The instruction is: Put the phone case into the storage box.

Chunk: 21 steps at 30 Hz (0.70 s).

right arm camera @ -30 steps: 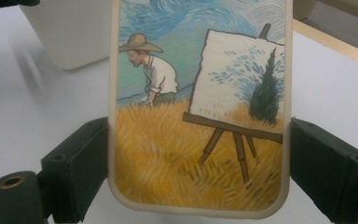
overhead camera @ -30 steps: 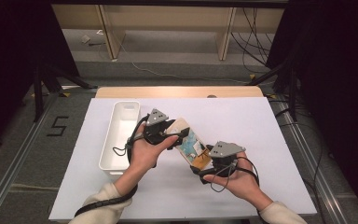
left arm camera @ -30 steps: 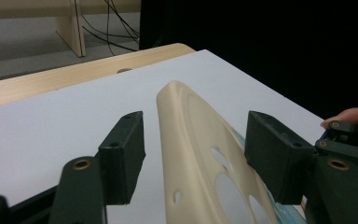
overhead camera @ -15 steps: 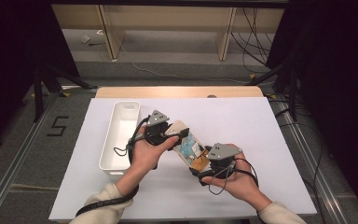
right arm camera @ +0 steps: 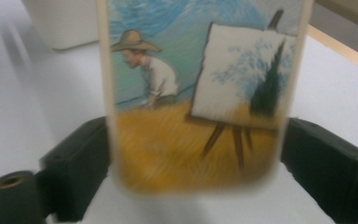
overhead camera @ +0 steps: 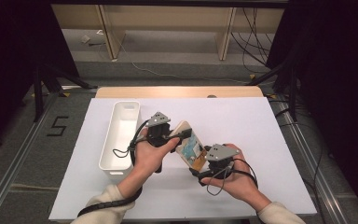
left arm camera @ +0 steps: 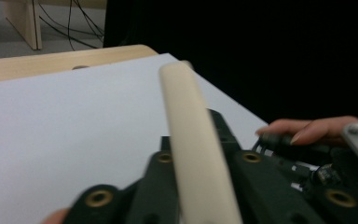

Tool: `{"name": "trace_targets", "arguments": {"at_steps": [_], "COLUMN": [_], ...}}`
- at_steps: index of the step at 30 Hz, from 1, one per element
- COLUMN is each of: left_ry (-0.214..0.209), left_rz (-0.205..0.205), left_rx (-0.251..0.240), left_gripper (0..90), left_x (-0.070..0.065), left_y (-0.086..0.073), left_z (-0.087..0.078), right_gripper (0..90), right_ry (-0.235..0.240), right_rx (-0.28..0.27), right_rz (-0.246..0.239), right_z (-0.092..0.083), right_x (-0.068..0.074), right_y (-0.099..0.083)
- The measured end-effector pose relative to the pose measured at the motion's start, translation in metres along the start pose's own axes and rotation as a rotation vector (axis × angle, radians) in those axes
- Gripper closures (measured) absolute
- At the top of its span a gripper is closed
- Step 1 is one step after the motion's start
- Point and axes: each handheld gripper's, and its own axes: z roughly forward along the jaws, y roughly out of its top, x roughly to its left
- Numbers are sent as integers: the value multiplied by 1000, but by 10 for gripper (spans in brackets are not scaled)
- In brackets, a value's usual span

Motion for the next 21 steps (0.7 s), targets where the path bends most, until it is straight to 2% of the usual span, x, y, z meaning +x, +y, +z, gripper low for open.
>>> {"name": "trace_targets", "arguments": {"at_steps": [1, 3, 4, 6, 12, 16, 21], "left_ry": [32, -4, -5, -1, -57, -95, -160], "left_rz": [53, 17, 21, 48, 88, 115, 142], "left_rx": [2, -6, -3, 3, 31, 56, 75], "left_gripper": [883, 886, 887, 888, 888, 888, 888], "left_x": [0, 2, 2, 1, -2, -4, -9], "left_y": [1, 1, 2, 3, 5, 4, 4], "left_z": [-1, -3, -4, -5, -4, -3, -1], "right_gripper": [218, 214, 211, 210, 213, 220, 257], "right_ry": [-8, -6, -2, -5, 4, 30, 87], "right_rx": [3, -10, -15, -15, -33, -51, -58], "right_rz": [3, 17, 27, 40, 71, 89, 62], "right_z": [-1, -2, -2, -3, -8, -12, -11], "right_x": [0, -3, -5, -8, -20, -29, -32], "right_y": [0, 0, 0, -1, -1, -2, -2]}}
